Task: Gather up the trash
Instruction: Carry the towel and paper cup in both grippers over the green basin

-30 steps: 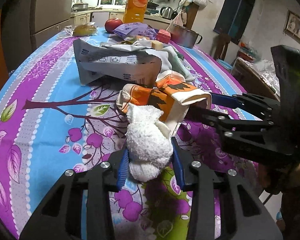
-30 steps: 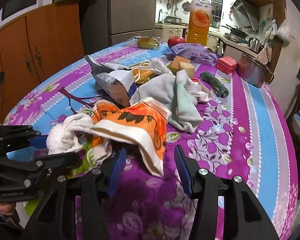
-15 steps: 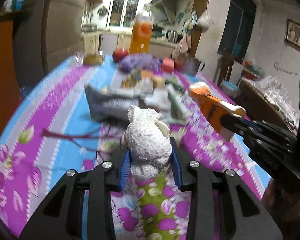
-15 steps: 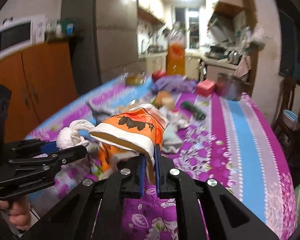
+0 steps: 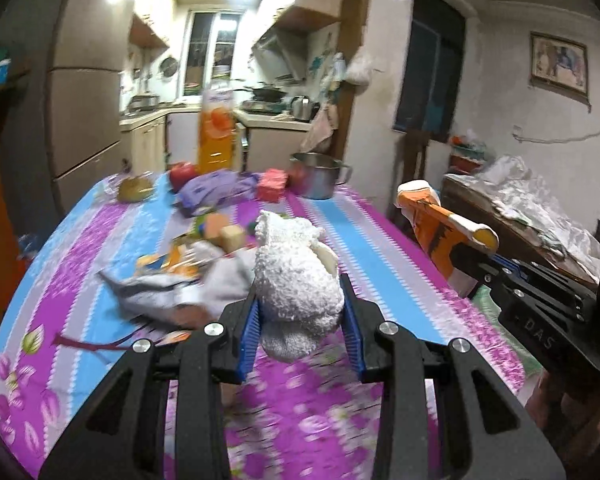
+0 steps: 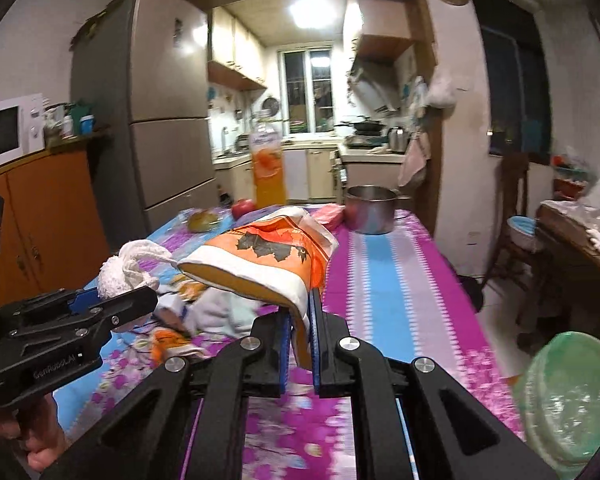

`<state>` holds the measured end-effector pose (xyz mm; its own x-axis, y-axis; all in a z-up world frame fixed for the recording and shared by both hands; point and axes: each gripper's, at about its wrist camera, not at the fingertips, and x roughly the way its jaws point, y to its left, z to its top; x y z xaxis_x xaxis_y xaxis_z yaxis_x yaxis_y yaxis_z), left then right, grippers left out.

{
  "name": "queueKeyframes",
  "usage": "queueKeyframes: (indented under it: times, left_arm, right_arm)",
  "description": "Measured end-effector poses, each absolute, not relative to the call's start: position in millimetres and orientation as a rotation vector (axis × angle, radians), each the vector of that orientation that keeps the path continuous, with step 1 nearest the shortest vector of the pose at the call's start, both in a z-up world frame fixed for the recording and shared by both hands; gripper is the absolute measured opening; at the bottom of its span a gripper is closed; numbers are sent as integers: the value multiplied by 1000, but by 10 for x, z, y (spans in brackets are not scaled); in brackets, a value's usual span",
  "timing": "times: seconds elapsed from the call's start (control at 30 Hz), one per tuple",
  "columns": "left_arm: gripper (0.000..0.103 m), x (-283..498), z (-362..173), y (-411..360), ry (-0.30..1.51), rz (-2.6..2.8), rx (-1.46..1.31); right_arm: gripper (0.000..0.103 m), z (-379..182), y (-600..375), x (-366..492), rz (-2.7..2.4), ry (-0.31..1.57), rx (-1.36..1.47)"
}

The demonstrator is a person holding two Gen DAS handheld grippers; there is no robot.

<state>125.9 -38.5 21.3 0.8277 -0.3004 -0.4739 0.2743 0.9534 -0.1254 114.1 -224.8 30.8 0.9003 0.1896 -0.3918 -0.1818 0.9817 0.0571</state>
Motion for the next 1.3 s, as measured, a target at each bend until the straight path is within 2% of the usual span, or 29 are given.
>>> queueKeyframes:
  times: [0.33,0.73,1.03,1.3]
  left_arm:
    - [34,1416,327,-1399,495,-502,2]
    - [34,1470,240,-2827,550,-754,89]
    - [34,1639,-37,-3794,701,-923,173]
    - [34,1806,-453,-4452,878,-951,279]
  right_arm:
    - [9,550,-3411,944,-24,404,52]
    - [10,535,-5003,694,-251,475,124]
    - [10,13,-6104,684,-348,706,232]
    - [10,-622,-6566,873,-343,945,315]
